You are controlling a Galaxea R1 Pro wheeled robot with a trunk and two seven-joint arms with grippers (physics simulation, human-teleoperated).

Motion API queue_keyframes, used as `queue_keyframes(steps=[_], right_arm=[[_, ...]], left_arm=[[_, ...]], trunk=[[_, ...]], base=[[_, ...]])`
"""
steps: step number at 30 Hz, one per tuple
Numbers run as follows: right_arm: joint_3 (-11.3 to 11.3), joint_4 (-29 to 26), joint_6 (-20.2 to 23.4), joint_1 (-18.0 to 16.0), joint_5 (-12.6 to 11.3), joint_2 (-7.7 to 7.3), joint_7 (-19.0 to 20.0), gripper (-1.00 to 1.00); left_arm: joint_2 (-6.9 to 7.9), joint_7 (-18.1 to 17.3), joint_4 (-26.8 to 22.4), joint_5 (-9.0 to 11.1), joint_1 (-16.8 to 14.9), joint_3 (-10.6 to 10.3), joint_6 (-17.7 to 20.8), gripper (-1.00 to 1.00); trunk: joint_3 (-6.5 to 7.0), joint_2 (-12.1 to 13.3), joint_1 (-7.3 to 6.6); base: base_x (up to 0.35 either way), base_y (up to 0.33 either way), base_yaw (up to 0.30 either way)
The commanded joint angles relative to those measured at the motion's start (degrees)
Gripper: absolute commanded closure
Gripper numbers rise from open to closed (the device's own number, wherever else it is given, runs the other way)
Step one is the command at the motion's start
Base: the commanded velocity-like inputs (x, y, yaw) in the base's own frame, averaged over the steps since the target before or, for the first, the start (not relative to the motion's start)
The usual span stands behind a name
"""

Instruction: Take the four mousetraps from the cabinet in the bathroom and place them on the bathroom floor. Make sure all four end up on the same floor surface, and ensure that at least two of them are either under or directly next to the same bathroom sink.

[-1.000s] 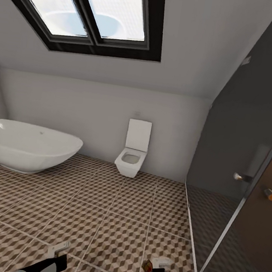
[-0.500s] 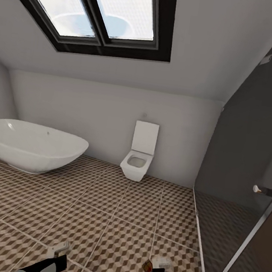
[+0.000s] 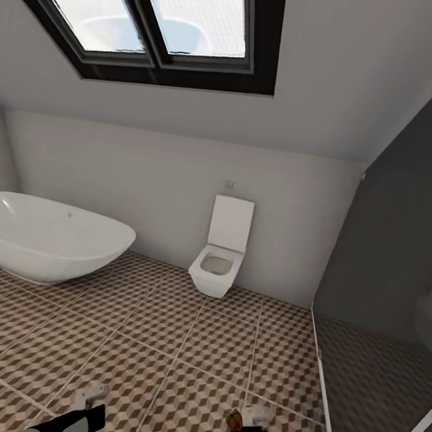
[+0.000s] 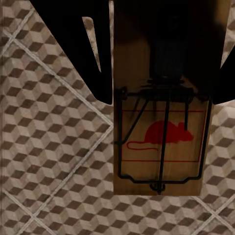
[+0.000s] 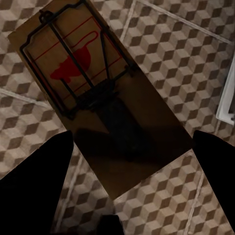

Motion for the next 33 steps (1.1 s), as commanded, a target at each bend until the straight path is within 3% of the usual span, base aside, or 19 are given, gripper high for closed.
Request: queue_keyframes(steps=[1,19,33], right_arm=[[0.2,-0.1,0.5,0.0,0.4,0.0,0.2,1.0],[0.1,-0.1,0.5,0.0,0.4,0.0,0.2,1.0],[0.1,-0.1,-0.5,0.0,0.4,0.0,0.2,1.0]], left_arm=[[0.01,0.3,-0.1,0.3,0.0,-0.5,0.0,1.0],[0.44,0.2,-0.1,0.3,0.0,-0.5,0.0,1.0],[1.09,0.2,-0.1,0.3,0.0,-0.6,0.1,1.0]], trunk=[[-0.07,0.0,0.03],[-0.07,0.0,0.03],[-0.07,0.0,0.03]], base=[[0.324,0.0,0.0],[0.324,0.003,0.0],[0.324,0.097,0.0]])
